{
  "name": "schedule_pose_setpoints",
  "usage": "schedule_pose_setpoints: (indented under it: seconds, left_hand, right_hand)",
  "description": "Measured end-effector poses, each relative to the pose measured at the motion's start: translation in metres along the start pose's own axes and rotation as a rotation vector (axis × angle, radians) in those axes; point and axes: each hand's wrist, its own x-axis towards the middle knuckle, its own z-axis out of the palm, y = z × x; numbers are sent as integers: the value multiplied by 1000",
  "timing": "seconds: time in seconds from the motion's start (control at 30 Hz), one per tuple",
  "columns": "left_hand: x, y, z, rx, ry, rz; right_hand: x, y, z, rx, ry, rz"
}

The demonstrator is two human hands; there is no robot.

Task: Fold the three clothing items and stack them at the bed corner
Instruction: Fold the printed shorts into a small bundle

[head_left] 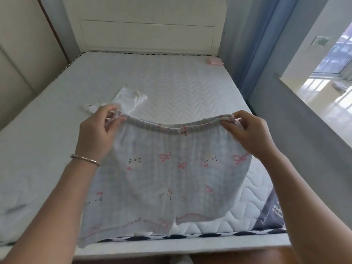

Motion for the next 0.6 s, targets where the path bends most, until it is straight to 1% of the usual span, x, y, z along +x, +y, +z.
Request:
schedule_pose_setpoints:
  seconds: [0.07, 0.17, 0.27, 0.33, 0.37, 0.47, 0.53, 0.6]
  left_hand:
    - [1, -13, 28, -37, -90, -95]
    - [-4, -49, 90, -24, -304, -214]
    - [-24, -105, 173, 57, -581, -304]
    - [-47, -148, 235, 107, -711, -394]
    - [-59, -168, 265, 130, -752, -444]
    - [-89, -218, 341, 194, -791, -557]
    - [-99, -241, 375, 210, -750, -592]
    - [-100, -258, 399, 206, -697, -577]
  right_hand:
    - [13, 25, 14, -14, -94, 71]
    - [34, 81, 55, -71, -248, 202]
    - [50, 158, 120, -172, -423, 325]
    - [56, 214, 170, -211, -501, 397]
    - [59, 242, 196, -226, -529, 427]
    - [66, 312, 261, -269, -593, 489]
    - [71, 345, 291, -264, -609, 529]
    - [79, 368, 312, -238, -591, 554]
